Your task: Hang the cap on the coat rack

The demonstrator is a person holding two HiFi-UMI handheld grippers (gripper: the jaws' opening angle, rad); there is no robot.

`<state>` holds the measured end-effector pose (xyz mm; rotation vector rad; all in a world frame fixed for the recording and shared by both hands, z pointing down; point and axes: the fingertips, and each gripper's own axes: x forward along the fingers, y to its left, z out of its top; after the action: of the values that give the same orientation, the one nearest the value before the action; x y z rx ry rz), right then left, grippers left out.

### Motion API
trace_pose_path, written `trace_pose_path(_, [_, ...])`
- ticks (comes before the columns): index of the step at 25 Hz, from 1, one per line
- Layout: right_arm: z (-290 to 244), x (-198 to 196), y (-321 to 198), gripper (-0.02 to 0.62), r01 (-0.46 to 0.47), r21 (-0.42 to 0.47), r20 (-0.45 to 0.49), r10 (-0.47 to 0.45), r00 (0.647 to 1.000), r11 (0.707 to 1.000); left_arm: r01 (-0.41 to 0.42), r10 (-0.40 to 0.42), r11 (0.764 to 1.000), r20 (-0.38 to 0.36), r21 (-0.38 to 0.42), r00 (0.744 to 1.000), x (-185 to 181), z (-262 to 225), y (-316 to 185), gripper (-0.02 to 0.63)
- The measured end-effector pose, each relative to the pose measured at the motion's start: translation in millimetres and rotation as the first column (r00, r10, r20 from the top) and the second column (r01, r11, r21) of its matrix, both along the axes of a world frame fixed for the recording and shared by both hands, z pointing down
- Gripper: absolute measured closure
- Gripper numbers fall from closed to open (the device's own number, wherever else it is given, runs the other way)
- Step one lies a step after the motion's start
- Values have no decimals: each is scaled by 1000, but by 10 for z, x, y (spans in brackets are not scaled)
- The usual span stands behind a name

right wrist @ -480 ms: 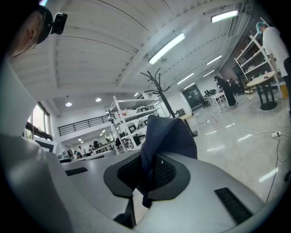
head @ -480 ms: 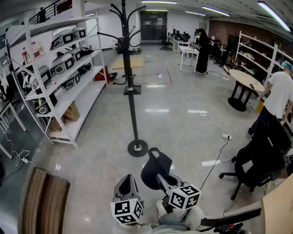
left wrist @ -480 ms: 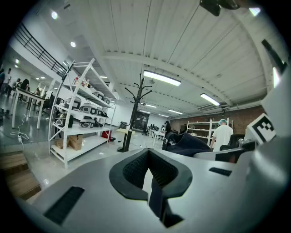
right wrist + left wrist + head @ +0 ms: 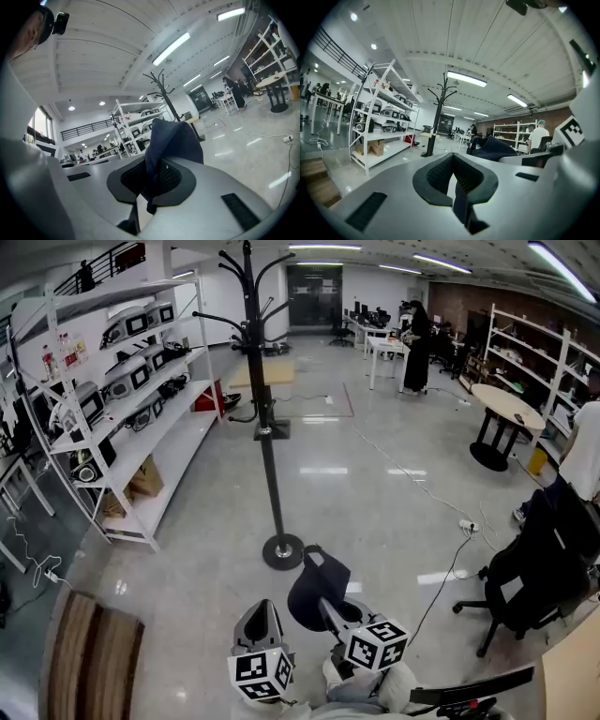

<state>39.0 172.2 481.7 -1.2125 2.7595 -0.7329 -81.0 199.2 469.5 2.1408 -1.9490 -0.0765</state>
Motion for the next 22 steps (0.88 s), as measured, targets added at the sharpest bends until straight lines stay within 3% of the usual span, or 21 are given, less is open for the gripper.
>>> trace_pose_path(22, [42,198,-1365,566,28,-14,25,-28,999,1000,20,-20,1000,44,-10,999,227,-38,-1332,603])
